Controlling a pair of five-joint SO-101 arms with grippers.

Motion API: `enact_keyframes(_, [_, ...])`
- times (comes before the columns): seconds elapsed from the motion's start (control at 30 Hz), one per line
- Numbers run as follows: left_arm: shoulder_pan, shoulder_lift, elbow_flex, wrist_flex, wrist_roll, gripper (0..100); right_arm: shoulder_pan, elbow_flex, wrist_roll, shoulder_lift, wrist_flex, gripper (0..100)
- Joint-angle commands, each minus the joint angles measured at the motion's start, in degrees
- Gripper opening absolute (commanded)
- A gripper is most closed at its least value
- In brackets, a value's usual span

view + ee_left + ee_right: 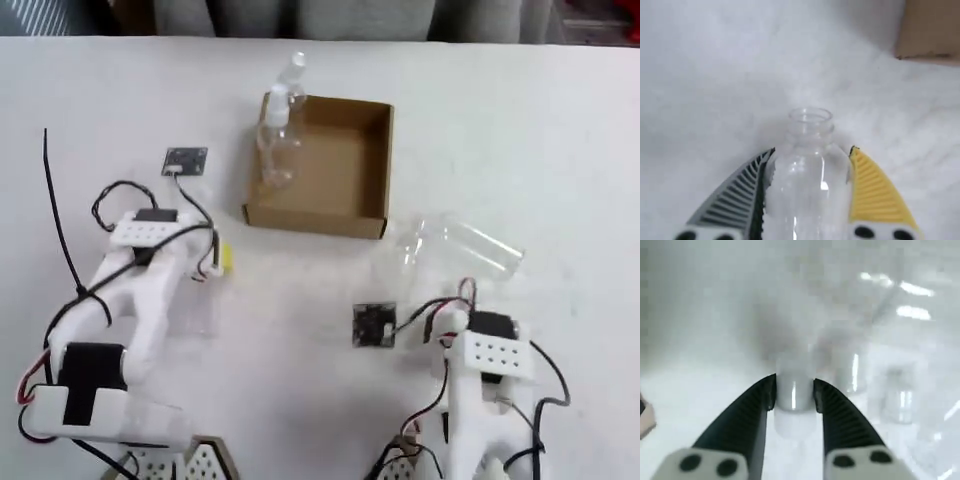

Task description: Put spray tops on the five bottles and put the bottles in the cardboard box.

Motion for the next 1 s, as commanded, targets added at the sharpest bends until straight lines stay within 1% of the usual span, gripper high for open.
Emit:
enact_keyframes(0.0, [-0.6, -1.5, -2.3, -1.8, -0.8, 2, 6.7, -6.9, -8.3, -1.8, -0.7, 1.5])
enact_keyframes(0.07, [-0.5, -1.5, -2.3, -1.8, -0.8, 2, 11.2, -9.6, -12.9, -2.4, -0.7, 1.5])
enact_keyframes(0.13, [-0.5, -1.5, -2.2, -1.8, -0.8, 2, 16.0, -12.0, -16.0, -2.3, -0.7, 1.6])
enact_keyframes(0.2, [-0.5, -1.5, -2.2, -1.8, -0.8, 2, 21.3, -13.5, -17.2, -2.1, -0.7, 1.7])
enact_keyframes(0.33, [-0.6, -1.5, -2.2, -1.8, -0.8, 2, 31.3, -13.8, -17.4, 0.7, -2.4, 1.7])
enact_keyframes(0.43, [-0.6, -1.5, -2.1, -1.8, -0.8, 2, 39.0, -13.9, -17.5, 5.1, -9.7, 1.8])
enact_keyframes(0.53, [-0.6, -1.5, -2.1, -1.8, -0.8, 2, 44.3, -14.2, -17.5, 12.2, -18.7, 1.8])
enact_keyframes(0.67, [-0.6, -1.5, -2.1, -1.8, -0.8, 2, 47.7, -17.0, -17.3, 23.7, -26.2, 2.8])
enact_keyframes(0.7, [-0.6, -1.5, -2.1, -1.8, -0.8, 2, 48.2, -18.5, -17.3, 26.4, -26.7, 5.2])
enact_keyframes(0.83, [-0.6, -1.5, -2.1, -1.8, -0.8, 2, 49.0, -24.7, -17.1, 35.2, -26.6, 21.7])
enact_keyframes(0.87, [-0.6, -1.5, -2.1, -1.8, -0.8, 2, 49.0, -25.8, -17.1, 36.7, -26.6, 23.5])
enact_keyframes(0.97, [-0.6, -1.5, -2.1, -1.8, -0.8, 2, 49.0, -28.2, -17.1, 38.9, -26.6, 21.4])
